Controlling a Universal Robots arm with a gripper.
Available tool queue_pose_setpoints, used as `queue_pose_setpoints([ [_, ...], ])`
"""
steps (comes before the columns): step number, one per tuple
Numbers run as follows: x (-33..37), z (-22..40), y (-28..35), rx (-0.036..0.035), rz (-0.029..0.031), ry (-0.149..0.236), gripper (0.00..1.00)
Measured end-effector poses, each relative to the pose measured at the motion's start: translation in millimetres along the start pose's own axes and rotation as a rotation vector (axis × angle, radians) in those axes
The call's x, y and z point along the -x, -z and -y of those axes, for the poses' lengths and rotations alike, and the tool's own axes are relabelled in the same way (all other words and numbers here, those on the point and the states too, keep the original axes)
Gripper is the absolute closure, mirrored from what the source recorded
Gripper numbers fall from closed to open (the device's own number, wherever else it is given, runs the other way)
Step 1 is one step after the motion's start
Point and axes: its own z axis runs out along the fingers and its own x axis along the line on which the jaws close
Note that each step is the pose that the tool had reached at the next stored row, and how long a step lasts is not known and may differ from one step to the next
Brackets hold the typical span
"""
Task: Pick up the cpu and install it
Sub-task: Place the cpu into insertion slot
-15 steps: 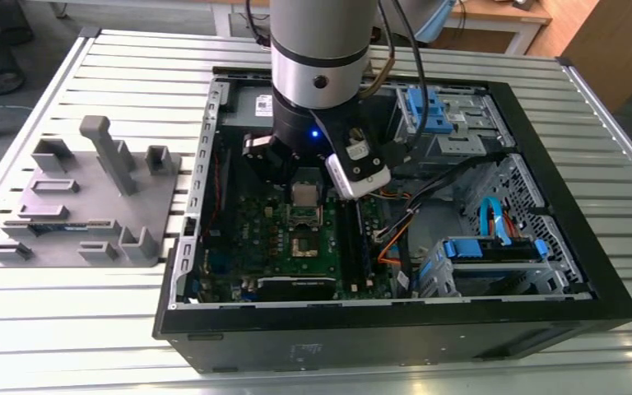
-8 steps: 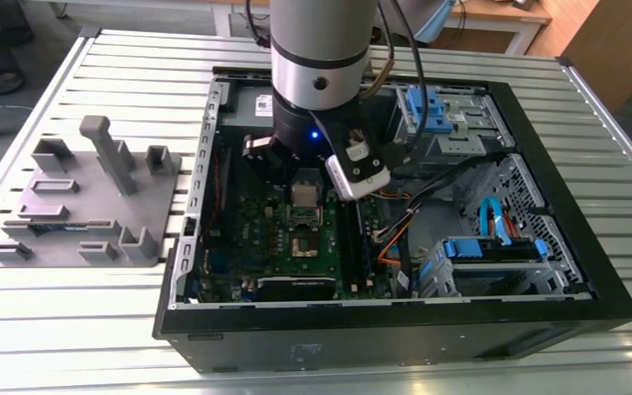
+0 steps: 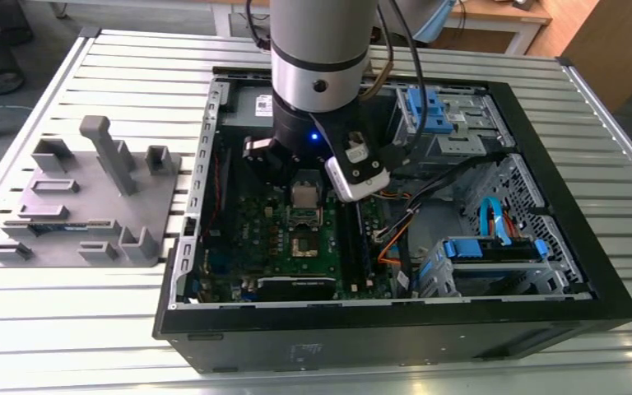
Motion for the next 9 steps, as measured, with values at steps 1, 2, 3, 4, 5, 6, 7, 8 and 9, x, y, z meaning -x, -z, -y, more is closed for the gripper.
queue_pose_setpoints([
  [1, 0.0, 0.0, -0.3, 0.0001, 0.0000, 0.000, 0.53],
  [2, 0.0, 0.0, -0.5, 0.0000, 0.0000, 0.000, 0.53],
  [3, 0.0, 0.0, -0.6, 0.0000, 0.0000, 0.000, 0.53],
  [4, 0.0, 0.2, -5.1, 0.0001, 0.0000, 0.000, 0.53],
  [5, -0.1, 0.2, -5.8, 0.0001, 0.0000, 0.000, 0.53],
  [6, -0.1, 0.2, -5.7, 0.0000, 0.0000, 0.000, 0.53],
  [7, -0.1, 0.2, -5.8, 0.0000, 0.0000, 0.000, 0.53],
  [8, -0.1, 0.2, -5.8, 0.0001, 0.0000, 0.000, 0.53],
  [9, -0.1, 0.2, -5.8, 0.0001, 0.0000, 0.000, 0.53],
])
